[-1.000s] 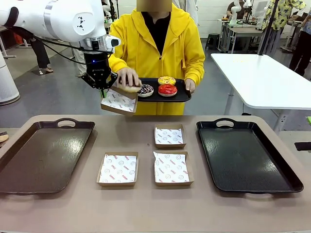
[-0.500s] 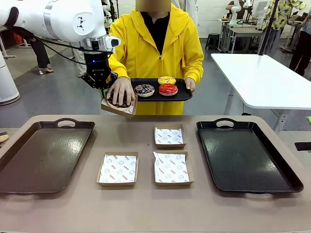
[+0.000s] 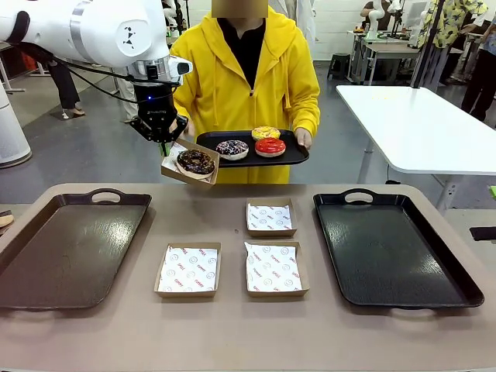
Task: Individually package the donuts and arrange them on the tray.
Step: Place the picked Paper togo box on the Handle tray while simultaneously picking up another Paper togo box from the table with the other hand.
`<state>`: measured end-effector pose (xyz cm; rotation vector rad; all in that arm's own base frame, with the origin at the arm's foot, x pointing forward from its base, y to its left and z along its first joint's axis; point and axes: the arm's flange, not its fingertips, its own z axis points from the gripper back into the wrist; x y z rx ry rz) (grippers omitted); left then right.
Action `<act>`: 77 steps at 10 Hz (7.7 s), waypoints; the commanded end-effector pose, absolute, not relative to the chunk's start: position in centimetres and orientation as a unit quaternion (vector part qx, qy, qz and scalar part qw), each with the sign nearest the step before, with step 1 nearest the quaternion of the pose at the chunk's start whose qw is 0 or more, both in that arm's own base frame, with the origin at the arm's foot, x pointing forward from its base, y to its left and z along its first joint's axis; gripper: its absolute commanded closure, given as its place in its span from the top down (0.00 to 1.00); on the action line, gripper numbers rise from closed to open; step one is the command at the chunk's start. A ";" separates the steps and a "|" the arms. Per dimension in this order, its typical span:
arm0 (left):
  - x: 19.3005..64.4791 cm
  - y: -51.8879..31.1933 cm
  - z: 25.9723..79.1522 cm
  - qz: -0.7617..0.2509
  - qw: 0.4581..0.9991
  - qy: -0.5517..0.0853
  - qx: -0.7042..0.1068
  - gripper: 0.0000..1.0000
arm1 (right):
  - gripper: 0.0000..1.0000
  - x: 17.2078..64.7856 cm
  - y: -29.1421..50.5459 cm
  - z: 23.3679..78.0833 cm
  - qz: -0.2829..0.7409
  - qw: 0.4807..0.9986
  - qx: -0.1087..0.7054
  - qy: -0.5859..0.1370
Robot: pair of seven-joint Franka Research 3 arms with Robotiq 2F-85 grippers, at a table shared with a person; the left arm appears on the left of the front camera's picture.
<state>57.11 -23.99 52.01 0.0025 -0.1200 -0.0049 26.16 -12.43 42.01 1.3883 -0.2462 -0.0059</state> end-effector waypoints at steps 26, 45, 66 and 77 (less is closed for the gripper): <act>51.7 -2.9 47.0 0.040 0.999 0.006 -0.012 0.01 | 1.00 45.5 11.0 47.8 0.009 0.935 0.333 -0.124; 54.0 1.1 41.6 0.039 0.999 0.018 0.012 0.01 | 1.00 57.6 26.4 35.6 0.067 0.993 0.046 -0.089; 58.0 3.4 37.6 0.028 1.000 0.008 -0.007 0.01 | 1.00 59.3 26.8 31.6 0.043 0.997 0.036 -0.048; 57.8 3.6 37.5 0.023 1.000 0.014 -0.014 1.00 | 0.00 59.1 26.3 31.9 -0.002 0.998 0.039 -0.043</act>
